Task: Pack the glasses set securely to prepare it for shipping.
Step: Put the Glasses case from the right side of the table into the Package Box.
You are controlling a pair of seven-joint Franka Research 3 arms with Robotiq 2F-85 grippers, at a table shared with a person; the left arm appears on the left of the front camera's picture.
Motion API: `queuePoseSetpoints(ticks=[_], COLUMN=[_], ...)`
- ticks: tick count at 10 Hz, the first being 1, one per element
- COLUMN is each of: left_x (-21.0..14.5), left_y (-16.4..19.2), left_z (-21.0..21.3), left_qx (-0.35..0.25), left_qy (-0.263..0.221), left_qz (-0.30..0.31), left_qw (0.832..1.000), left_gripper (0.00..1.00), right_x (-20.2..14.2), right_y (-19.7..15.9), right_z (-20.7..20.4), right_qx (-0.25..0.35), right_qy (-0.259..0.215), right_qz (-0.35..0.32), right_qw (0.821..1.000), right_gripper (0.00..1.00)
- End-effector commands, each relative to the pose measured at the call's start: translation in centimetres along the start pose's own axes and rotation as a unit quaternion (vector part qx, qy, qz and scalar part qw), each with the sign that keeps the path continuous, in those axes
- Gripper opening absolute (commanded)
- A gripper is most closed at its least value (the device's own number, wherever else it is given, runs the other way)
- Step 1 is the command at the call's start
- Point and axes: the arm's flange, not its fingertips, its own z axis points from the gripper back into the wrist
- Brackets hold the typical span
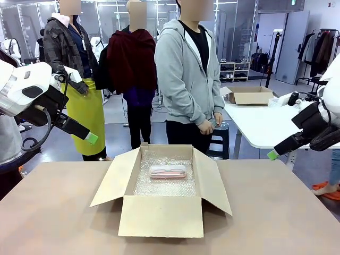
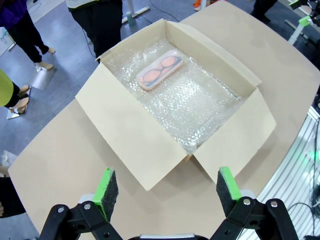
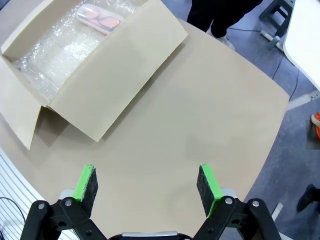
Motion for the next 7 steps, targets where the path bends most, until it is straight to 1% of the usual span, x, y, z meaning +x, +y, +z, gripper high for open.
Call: queuePoseSetpoints(ticks=[1, 7], left_x=[-0.01, -0.01], left_y=[0.20, 0.20], left_z=[0.15, 0.15], left_qx=[-0.001, -0.001], left_qy=[-0.003, -0.003], left_qz=[-0.003, -0.003], left_qw=[1.000, 1.000], left_gripper=[1.00, 1.00], right_x=[0.21, 0.21], right_y=[0.17, 0.17], right_z=[0.01, 0.01], right_qx=[-0.001, -0.001], right_qy=[0.004, 0.004], right_qz=[-0.009, -0.009], right_qw=[1.000, 1.000], right_gripper=[1.00, 1.00])
